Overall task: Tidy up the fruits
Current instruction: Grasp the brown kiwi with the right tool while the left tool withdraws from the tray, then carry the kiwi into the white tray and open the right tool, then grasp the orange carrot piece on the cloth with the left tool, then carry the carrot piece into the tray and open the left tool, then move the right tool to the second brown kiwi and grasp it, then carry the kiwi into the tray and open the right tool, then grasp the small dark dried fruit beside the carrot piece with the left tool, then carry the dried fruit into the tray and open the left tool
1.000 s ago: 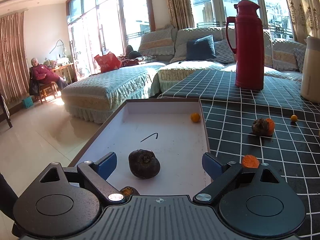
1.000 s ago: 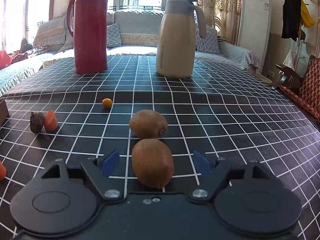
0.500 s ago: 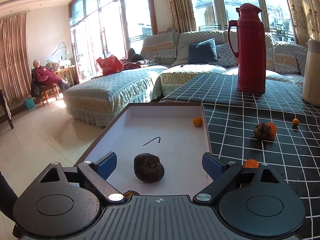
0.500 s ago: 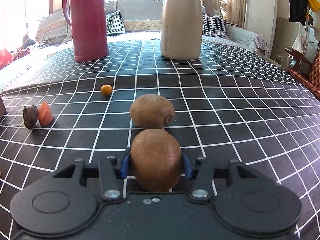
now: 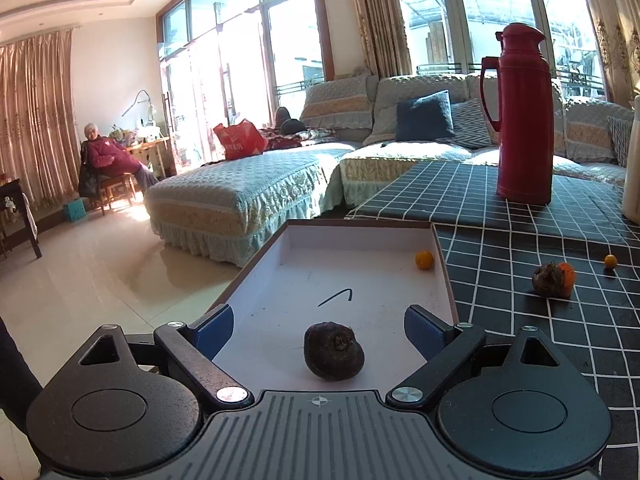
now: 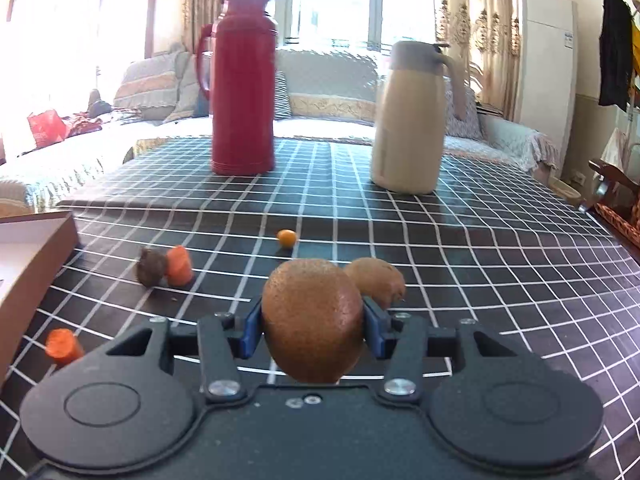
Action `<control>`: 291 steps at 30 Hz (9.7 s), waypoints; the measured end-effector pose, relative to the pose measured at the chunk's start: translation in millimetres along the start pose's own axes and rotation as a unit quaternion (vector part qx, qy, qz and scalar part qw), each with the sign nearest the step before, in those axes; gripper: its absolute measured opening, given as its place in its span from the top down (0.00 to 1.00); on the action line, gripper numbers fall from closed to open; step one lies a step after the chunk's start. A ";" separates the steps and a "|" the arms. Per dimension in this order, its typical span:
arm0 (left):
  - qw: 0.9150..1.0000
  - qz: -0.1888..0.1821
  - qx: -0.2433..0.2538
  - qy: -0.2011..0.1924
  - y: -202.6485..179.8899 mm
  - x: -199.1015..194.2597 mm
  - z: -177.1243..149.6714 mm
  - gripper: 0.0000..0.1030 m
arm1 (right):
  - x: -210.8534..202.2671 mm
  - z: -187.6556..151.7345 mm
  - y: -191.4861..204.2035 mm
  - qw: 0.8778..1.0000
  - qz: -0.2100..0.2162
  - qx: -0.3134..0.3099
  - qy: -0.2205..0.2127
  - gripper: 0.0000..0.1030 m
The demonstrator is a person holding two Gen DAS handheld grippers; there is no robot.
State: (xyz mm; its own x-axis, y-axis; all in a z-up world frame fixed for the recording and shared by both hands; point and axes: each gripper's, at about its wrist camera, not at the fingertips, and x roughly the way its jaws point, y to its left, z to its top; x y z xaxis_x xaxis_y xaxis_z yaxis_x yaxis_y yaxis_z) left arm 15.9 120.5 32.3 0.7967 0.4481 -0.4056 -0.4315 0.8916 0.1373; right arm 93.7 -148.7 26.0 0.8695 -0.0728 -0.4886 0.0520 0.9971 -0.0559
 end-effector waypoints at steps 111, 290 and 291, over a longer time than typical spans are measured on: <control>0.995 0.064 -0.026 0.065 -16.3 72.4 25.4 0.15 | -51.4 -33.2 -1.2 0.998 -0.040 0.002 -0.055 0.08; 0.988 -0.115 0.102 0.026 -230.2 86.1 22.3 0.67 | -34.7 -36.3 -54.0 0.995 0.073 0.072 -0.001 0.18; 0.988 -0.110 0.103 0.024 -230.3 85.0 21.7 0.67 | -34.9 -36.5 -54.8 0.995 0.073 0.074 -0.001 0.18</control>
State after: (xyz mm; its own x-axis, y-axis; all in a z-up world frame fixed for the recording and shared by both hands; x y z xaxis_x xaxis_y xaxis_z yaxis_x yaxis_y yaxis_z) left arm 192.2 -45.3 -14.2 0.8386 0.2428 -0.4876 -0.1511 0.9637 0.2200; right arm 42.6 -201.6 14.4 0.8745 0.0737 -0.4795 -0.0038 0.9894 0.1452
